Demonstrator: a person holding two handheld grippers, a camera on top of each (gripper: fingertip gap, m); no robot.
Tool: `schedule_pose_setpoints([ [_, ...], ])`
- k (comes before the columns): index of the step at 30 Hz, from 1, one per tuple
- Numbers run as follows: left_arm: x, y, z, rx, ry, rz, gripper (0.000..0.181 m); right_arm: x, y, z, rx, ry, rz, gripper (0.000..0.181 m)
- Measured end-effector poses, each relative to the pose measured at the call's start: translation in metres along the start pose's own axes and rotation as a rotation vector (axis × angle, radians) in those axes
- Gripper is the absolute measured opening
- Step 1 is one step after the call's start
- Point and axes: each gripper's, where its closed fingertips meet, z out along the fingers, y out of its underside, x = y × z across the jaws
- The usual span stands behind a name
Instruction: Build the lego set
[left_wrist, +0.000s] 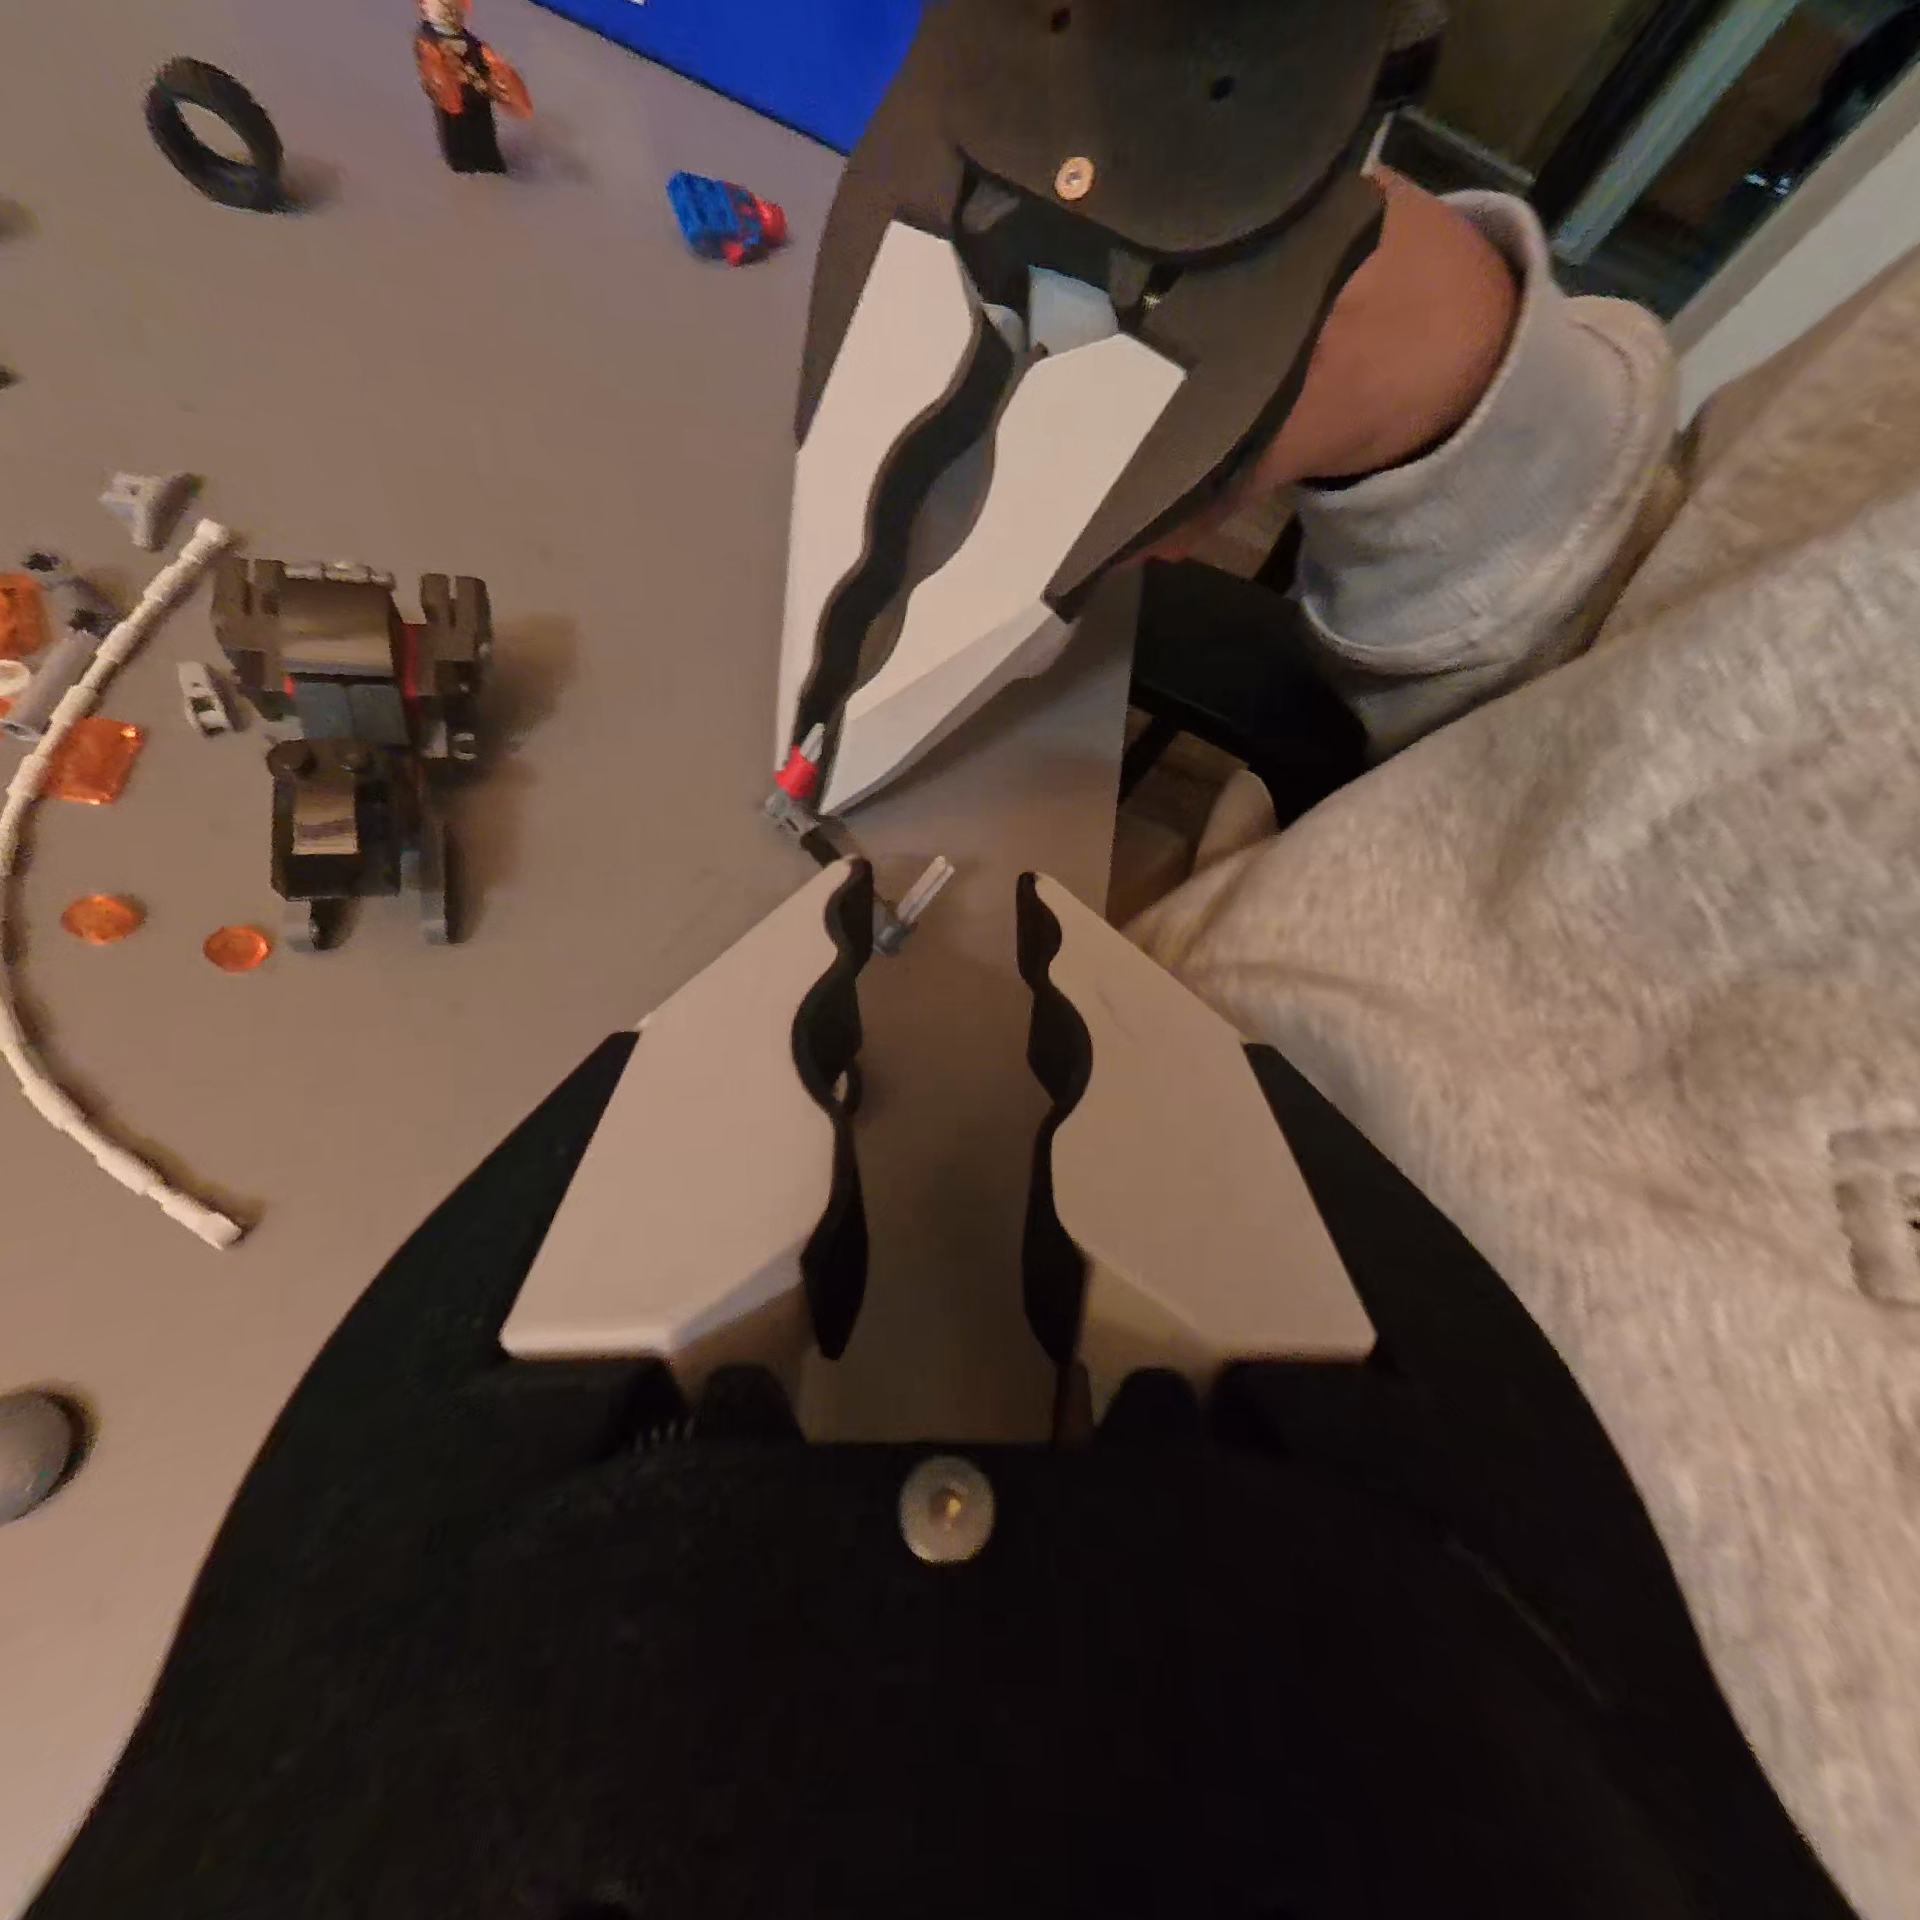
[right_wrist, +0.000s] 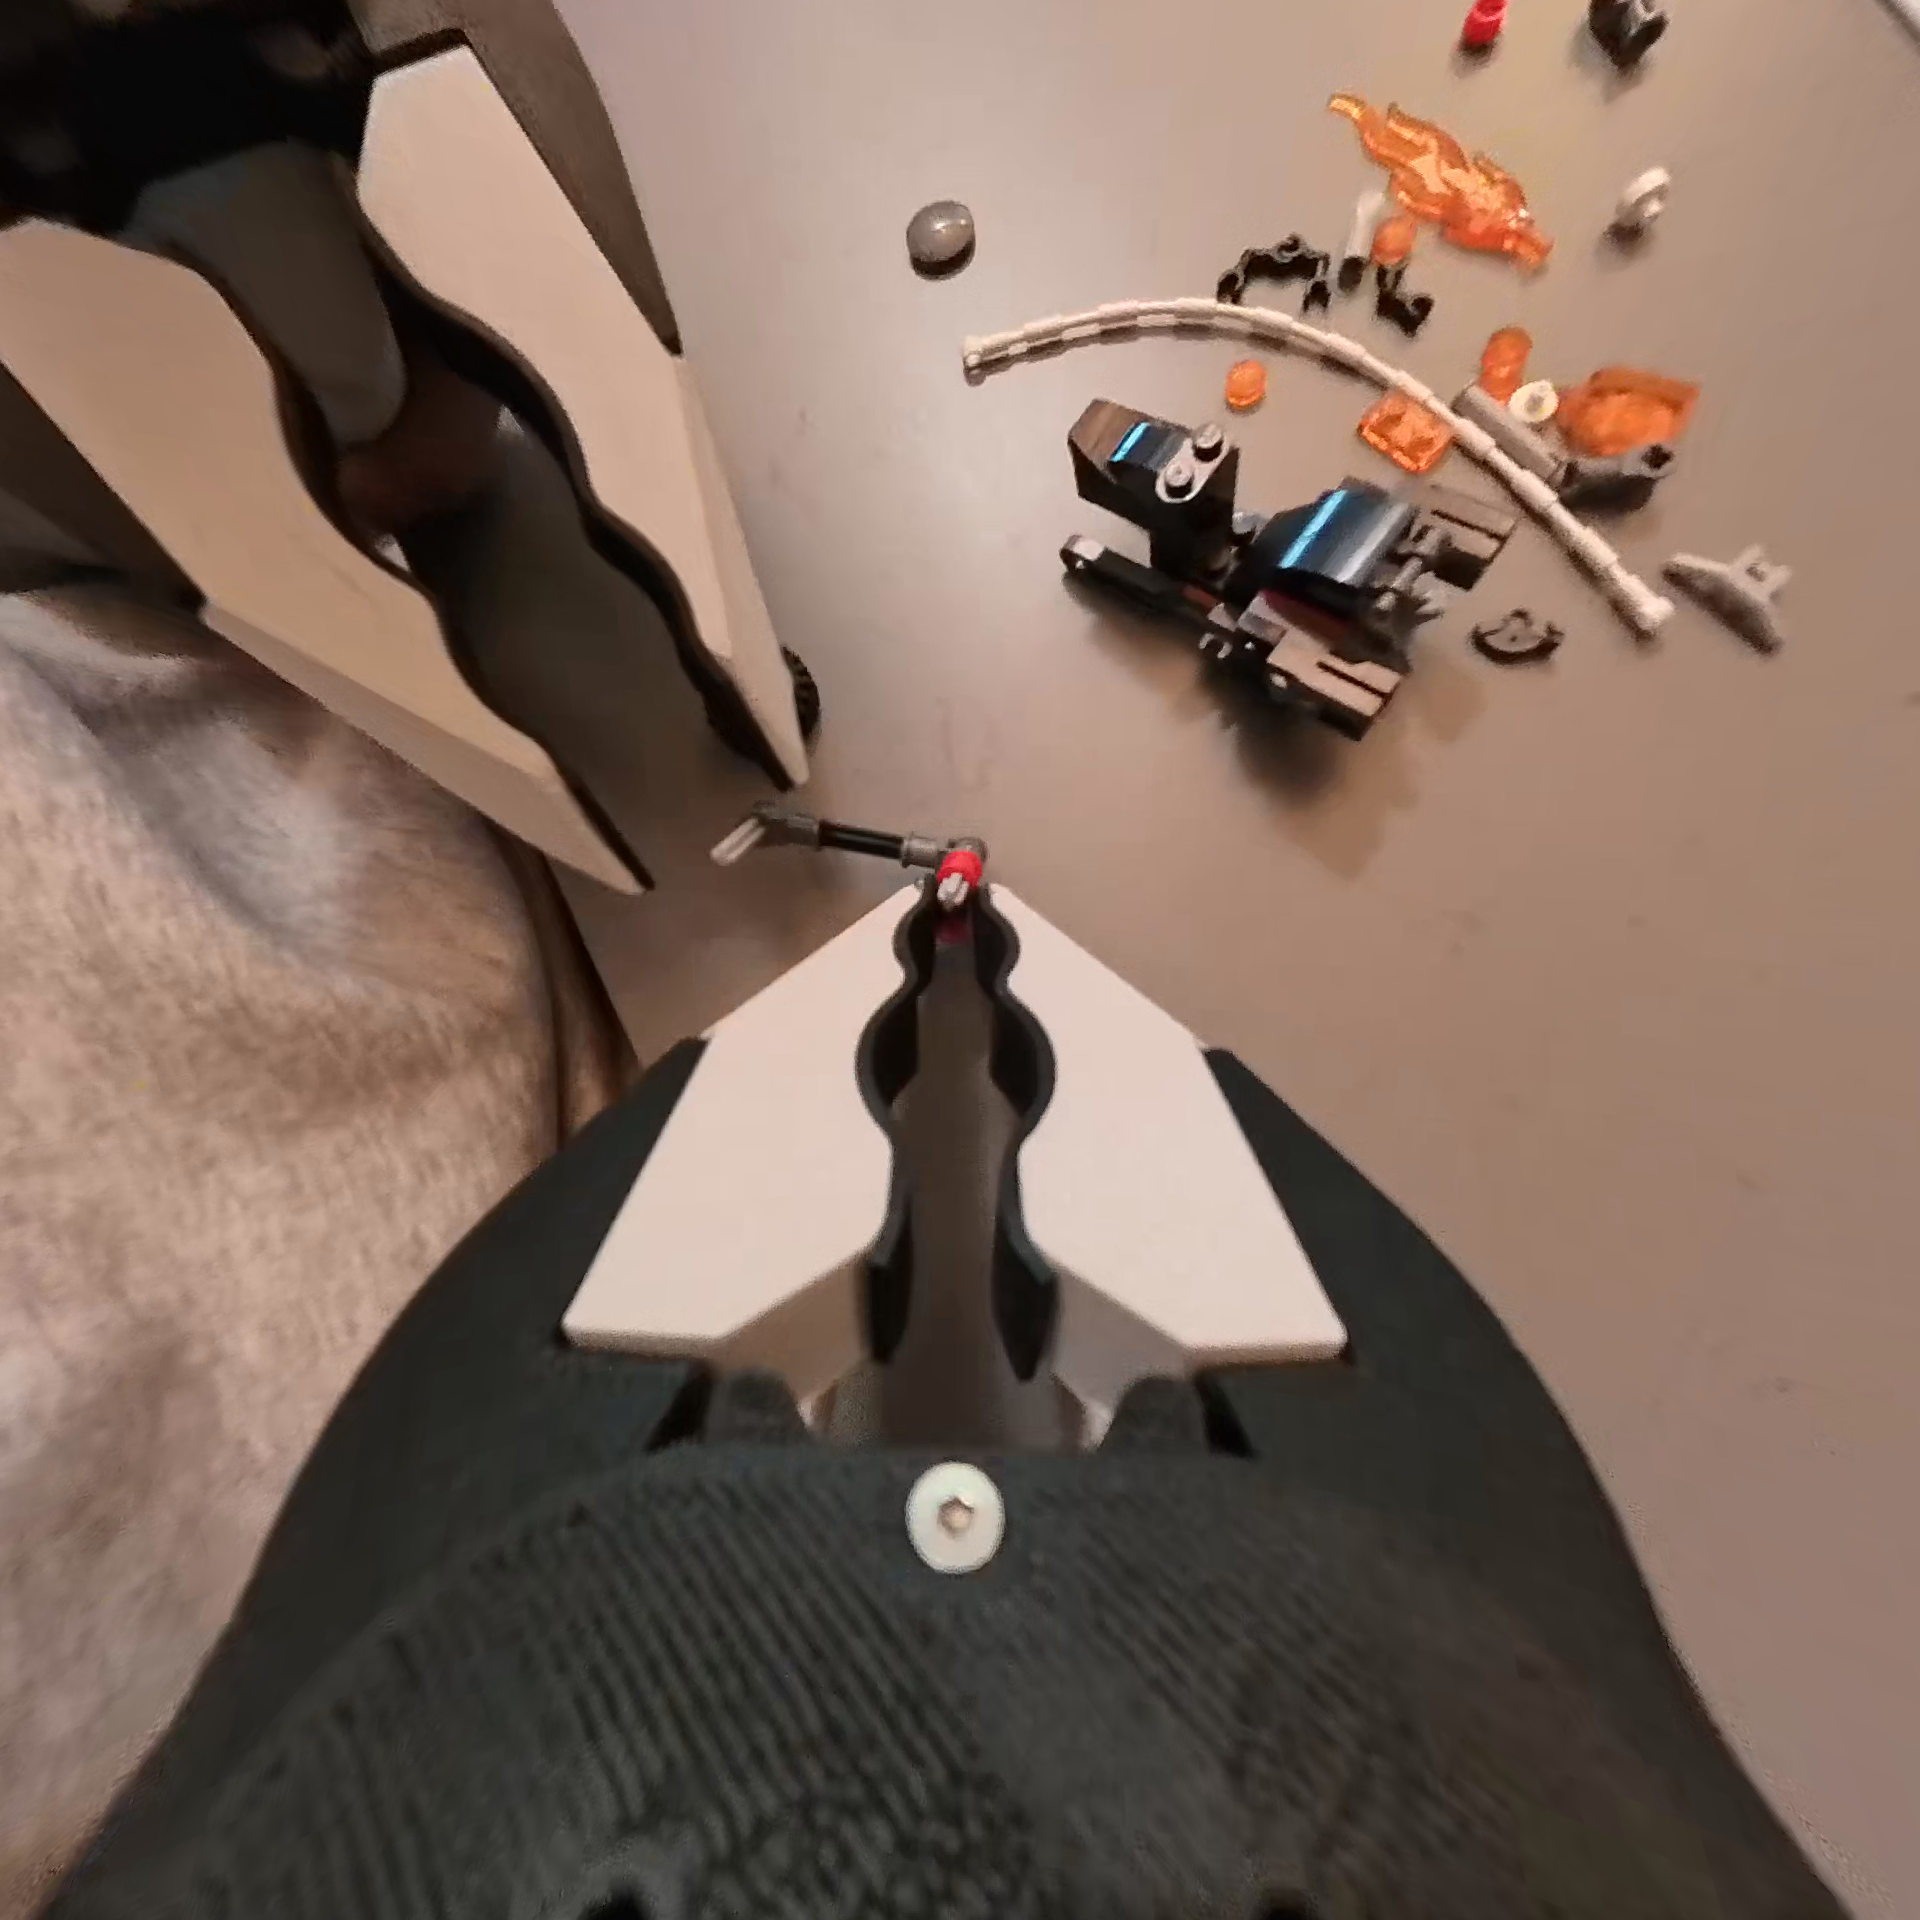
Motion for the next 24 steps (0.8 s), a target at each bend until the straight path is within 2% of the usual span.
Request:
schedule_pose_setpoints([
  [4,-0.005,0.003,0.004,-0.025,-0.045,-0.007,0.023,-0.005,-0.004,0.001,0.026,-0.04,0.067,0.005],
  [8,-0.012,0.001,0.002,-0.016,-0.101,-0.013,0.007,-0.001,-0.002,0.001,0.027,-0.031,0.081,0.006],
  [18,-0.026,0.001,-0.003,0.028,-0.046,-0.223,0.004,0.0,-0.004,0.0,0.043,-0.035,0.066,0.014],
  [24,-0.03,0.007,-0.001,-0.006,-0.045,-0.281,0.005,0.001,-0.001,-0.001,0.045,-0.046,0.033,0.02],
])
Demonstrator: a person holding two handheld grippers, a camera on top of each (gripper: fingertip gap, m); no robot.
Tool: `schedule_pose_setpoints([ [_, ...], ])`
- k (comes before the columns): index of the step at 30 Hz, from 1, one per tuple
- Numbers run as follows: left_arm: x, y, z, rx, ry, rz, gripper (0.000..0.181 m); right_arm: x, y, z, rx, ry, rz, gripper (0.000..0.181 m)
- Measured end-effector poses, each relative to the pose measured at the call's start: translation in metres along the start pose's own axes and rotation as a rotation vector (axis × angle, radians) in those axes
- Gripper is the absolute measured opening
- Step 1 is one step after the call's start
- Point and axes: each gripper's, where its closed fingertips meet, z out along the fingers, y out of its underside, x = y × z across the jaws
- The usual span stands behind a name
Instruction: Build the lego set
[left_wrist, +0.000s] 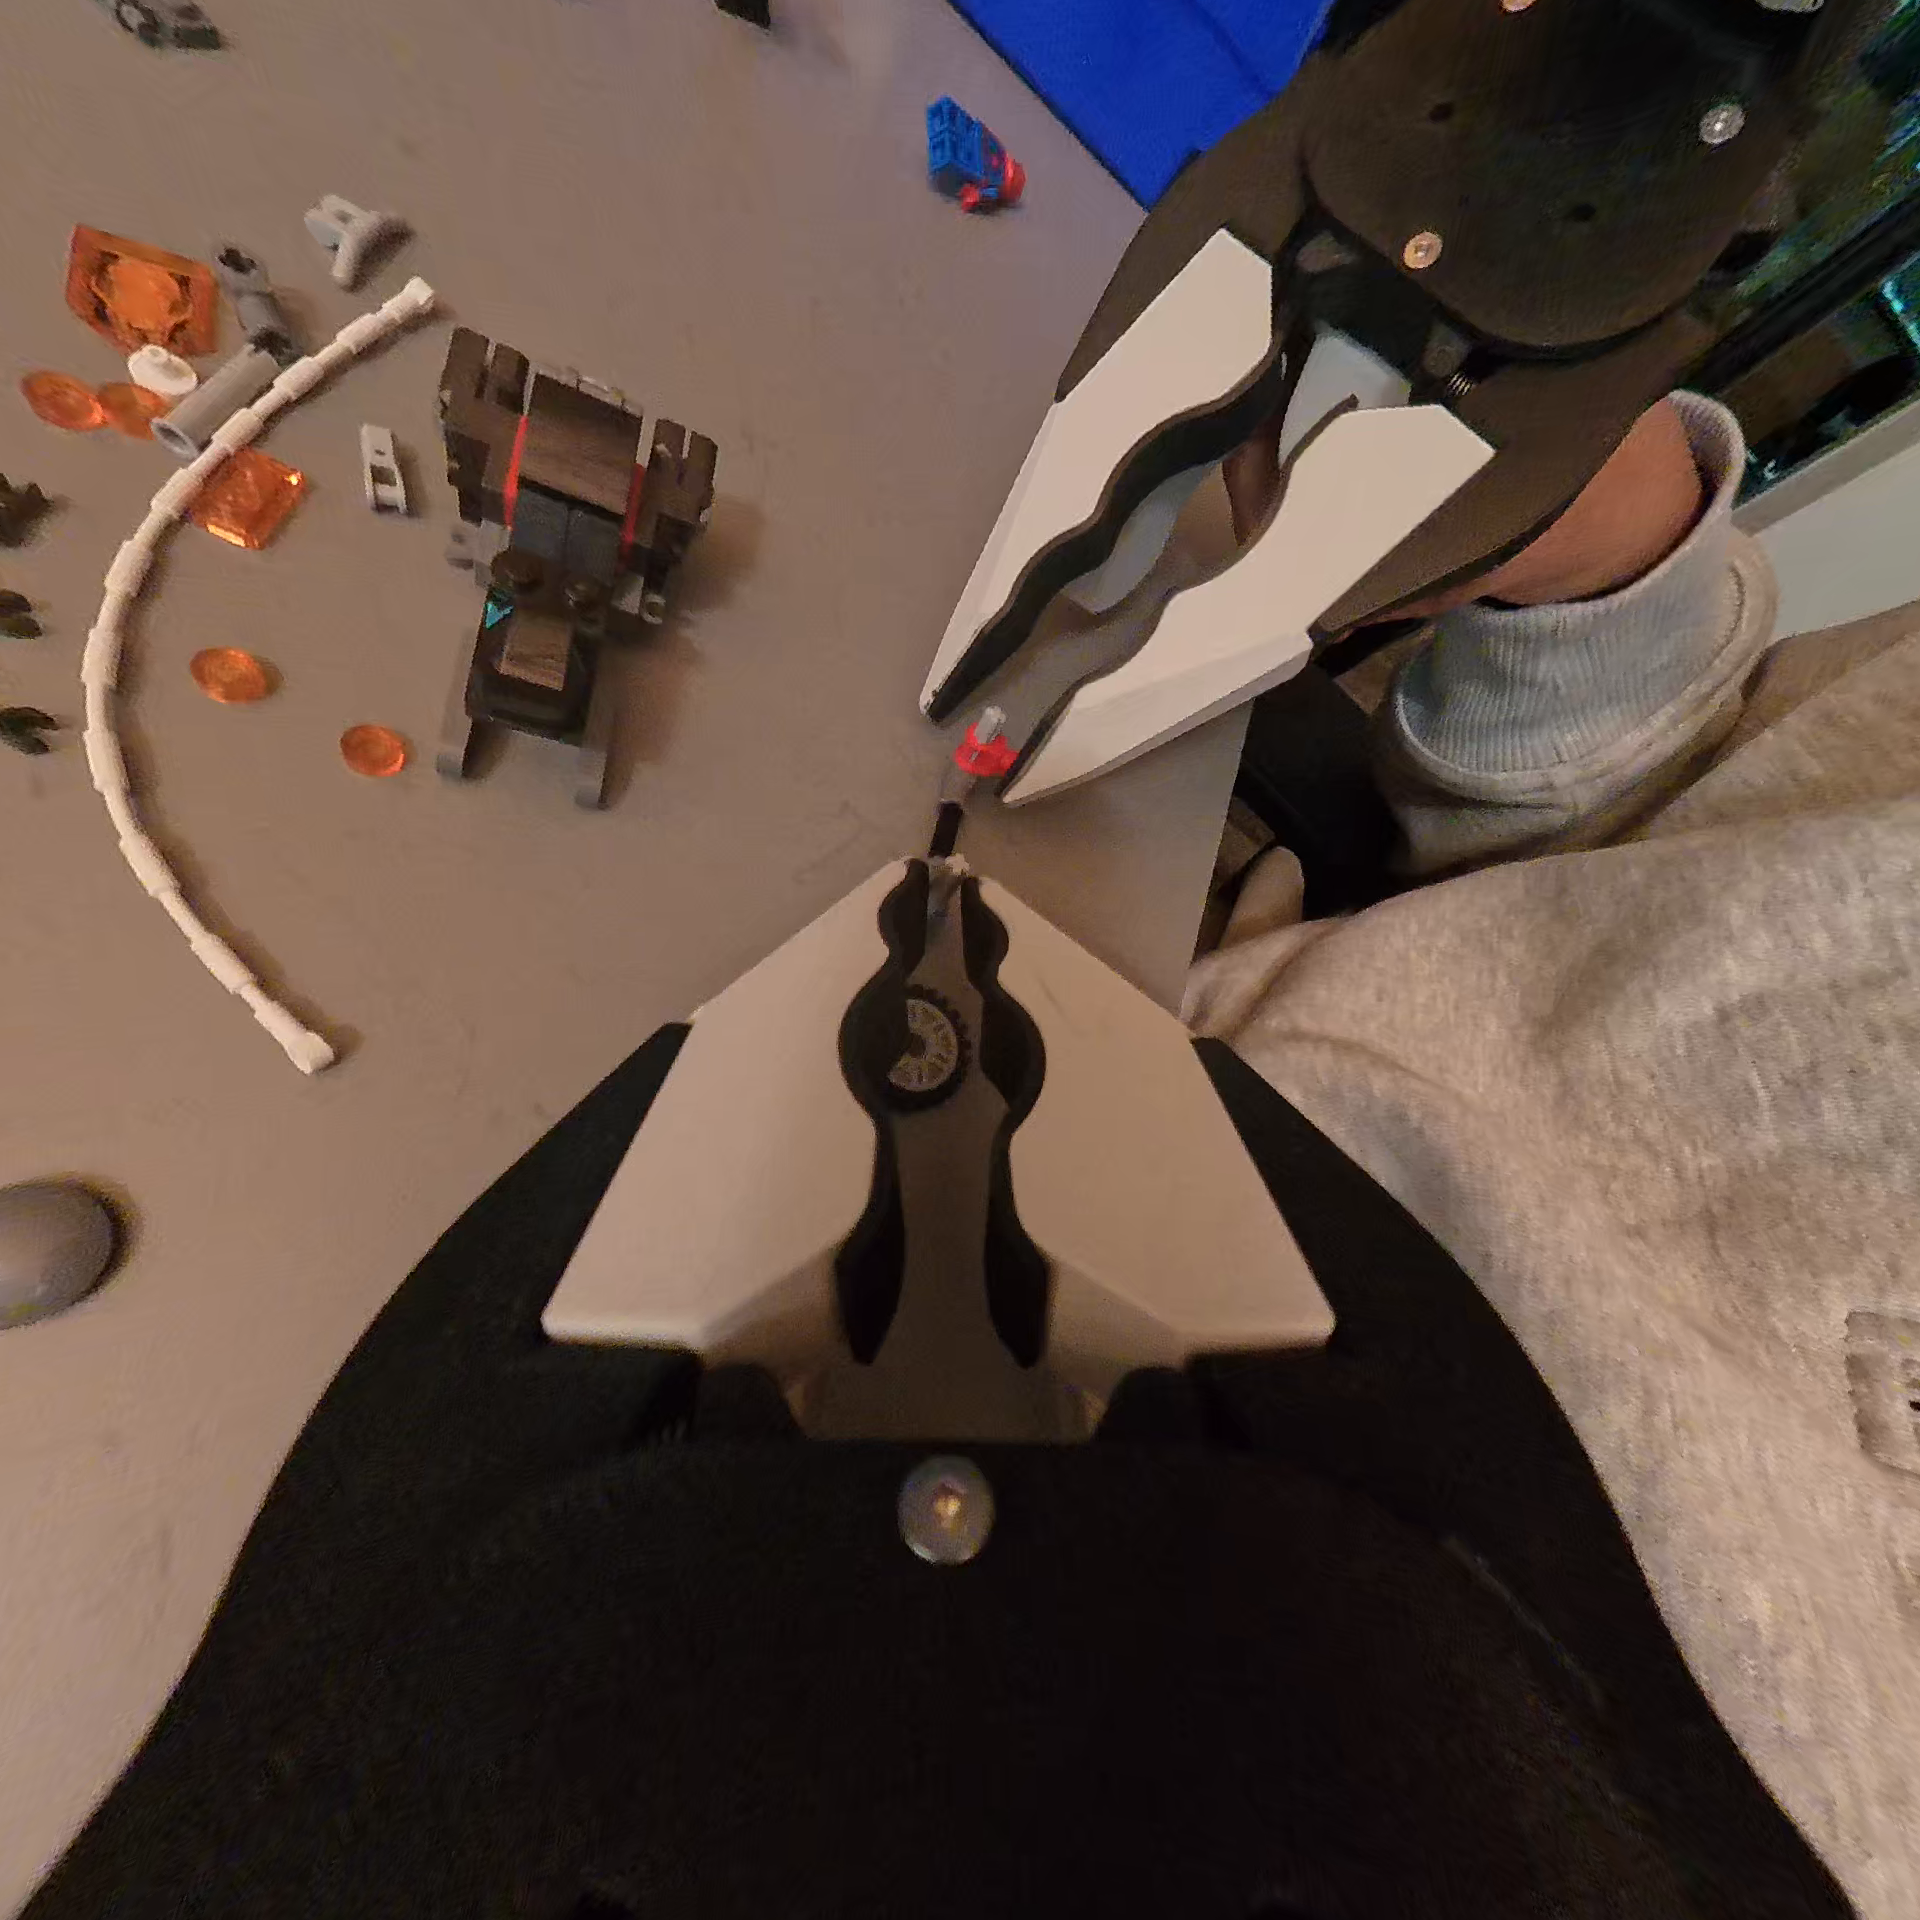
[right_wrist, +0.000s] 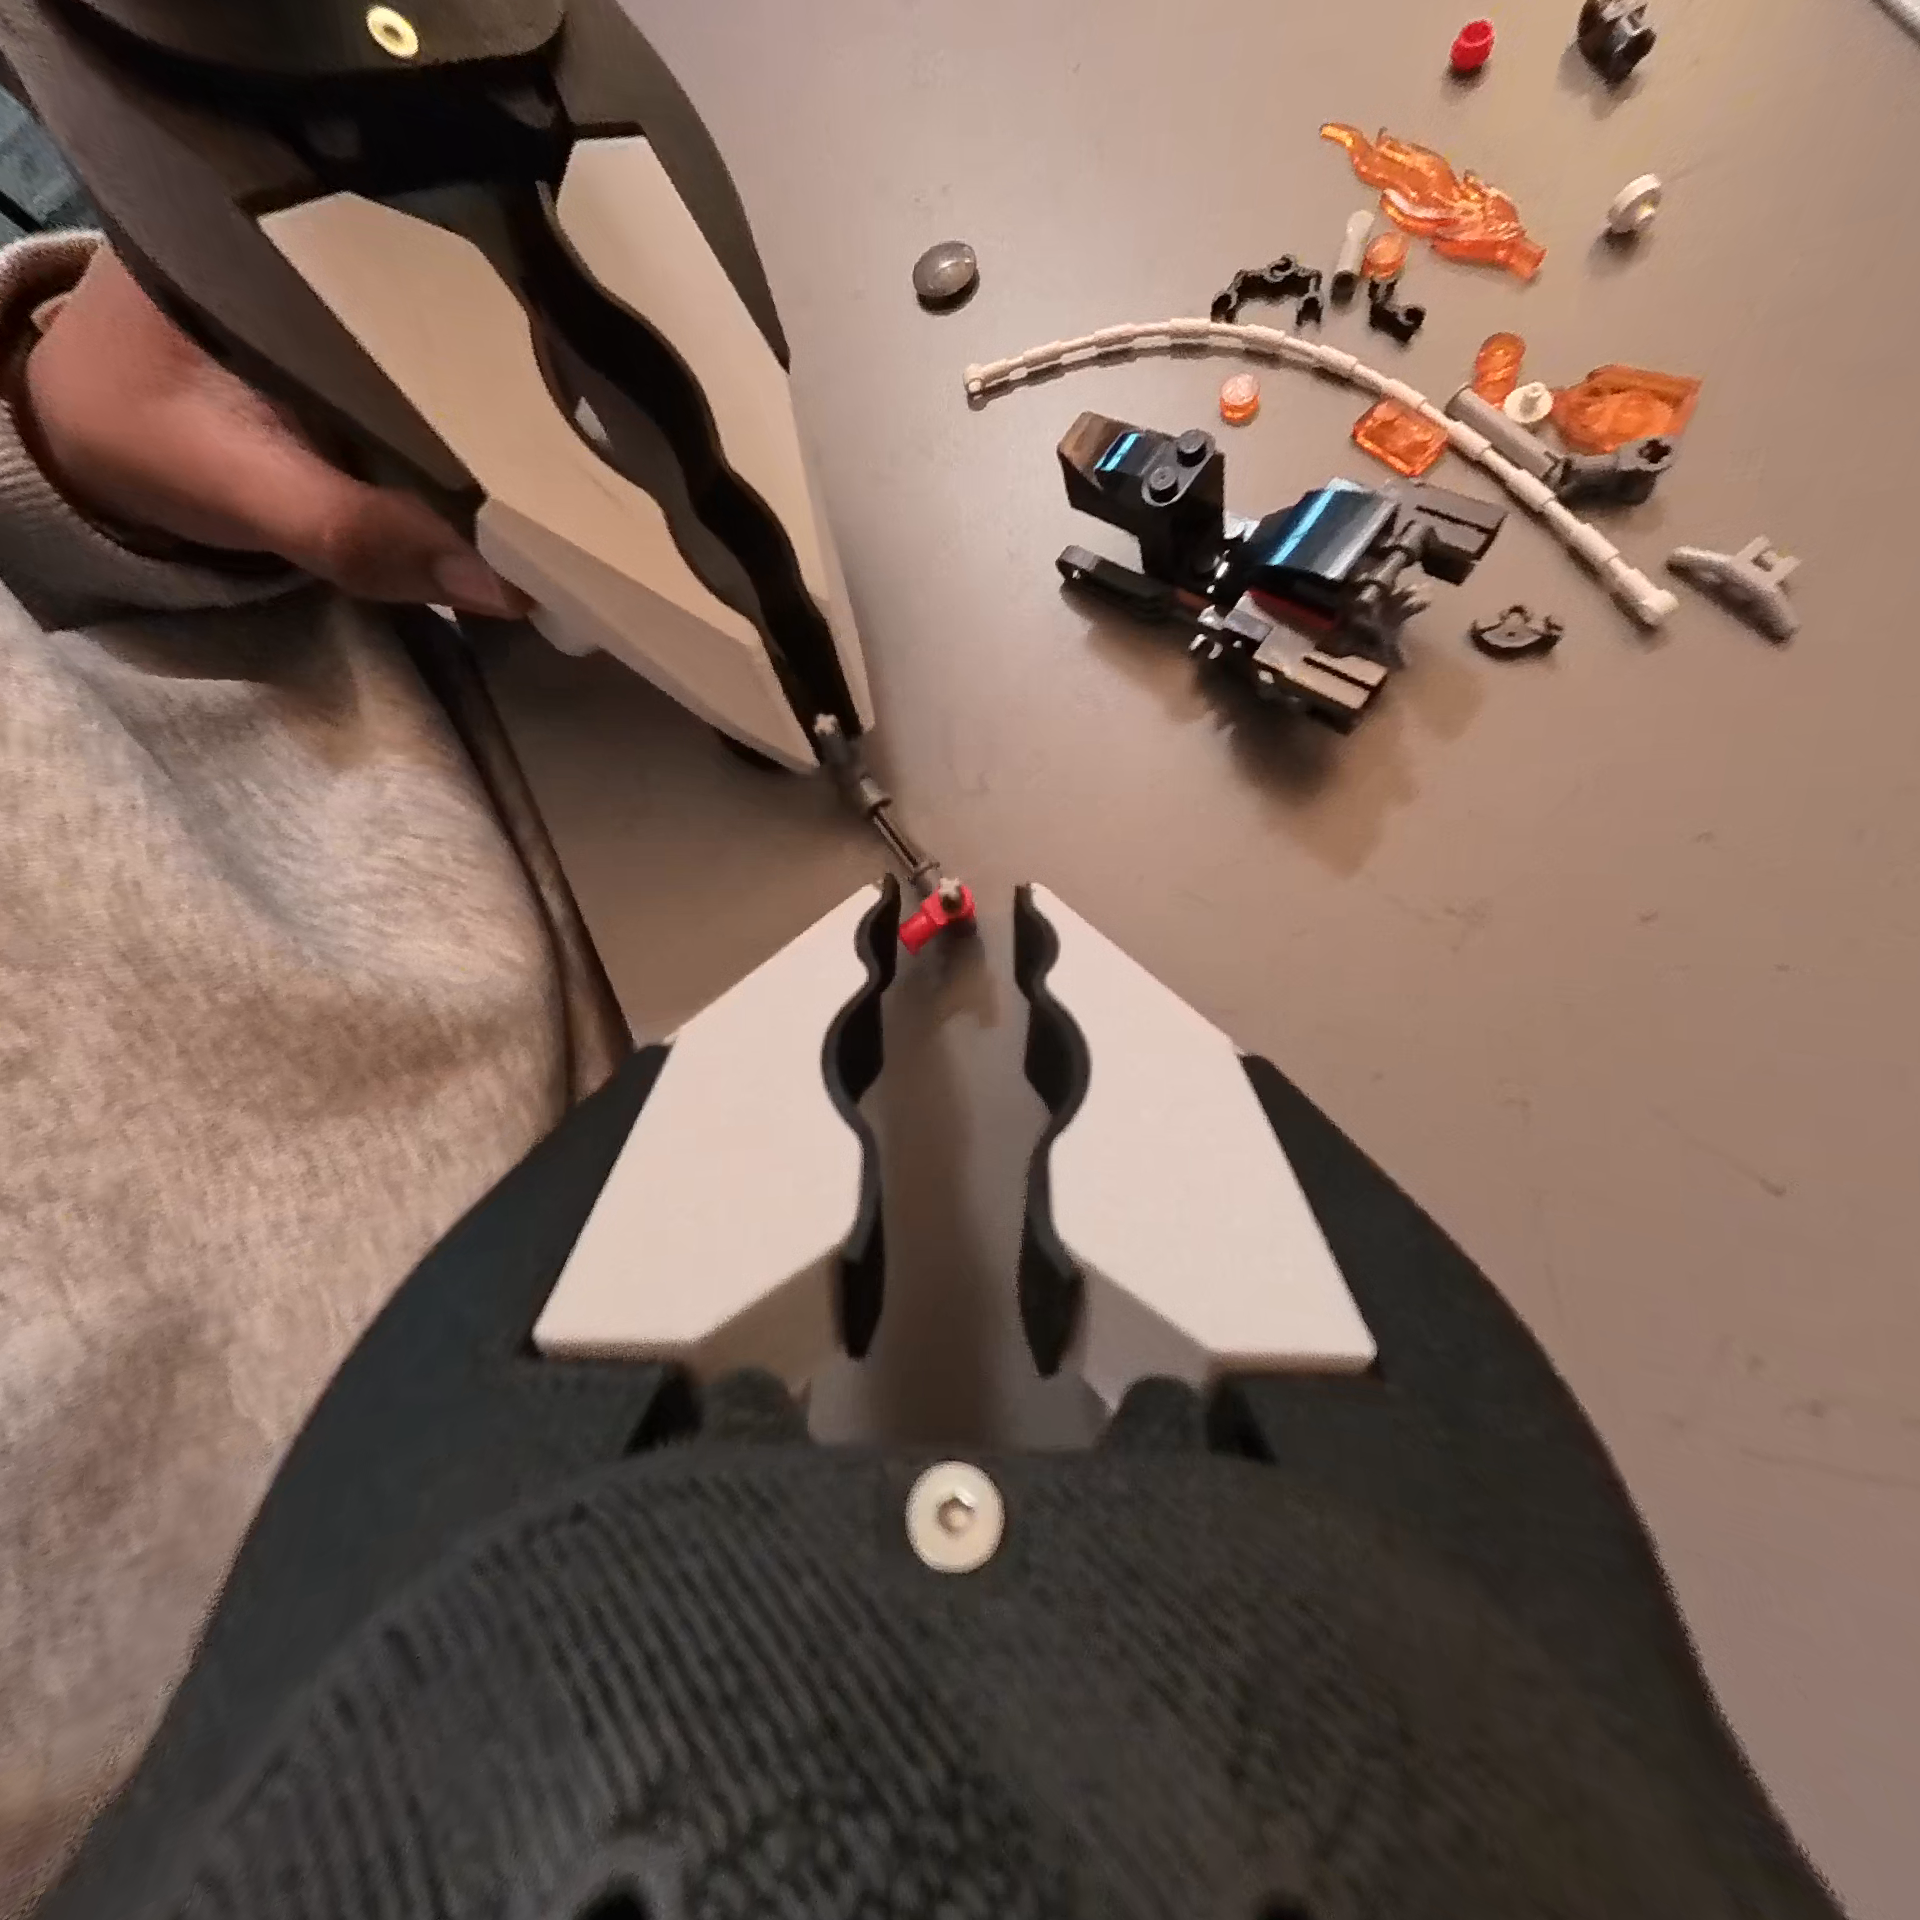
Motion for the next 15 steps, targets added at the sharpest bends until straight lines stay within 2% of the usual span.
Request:
schedule_pose_setpoints([
  [9,-0.0054,-0.0005,-0.0004,0.004,-0.009,-0.043,0.005,-0.0016,0.0093,-0.0003,-0.015,0.02,-0.226,0.022],
  [11,-0.0046,-0.0001,-0.0002,0.001,-0.005,-0.039,0.007,-0.0012,0.0064,-0.0018,0.004,0.027,-0.24,0.011],
  [15,0.004,0.0017,0.001,-0.014,0.038,-0.004,0.018,-0.0011,0.0031,-0.0039,0.029,0.009,-0.204,0.01],
])
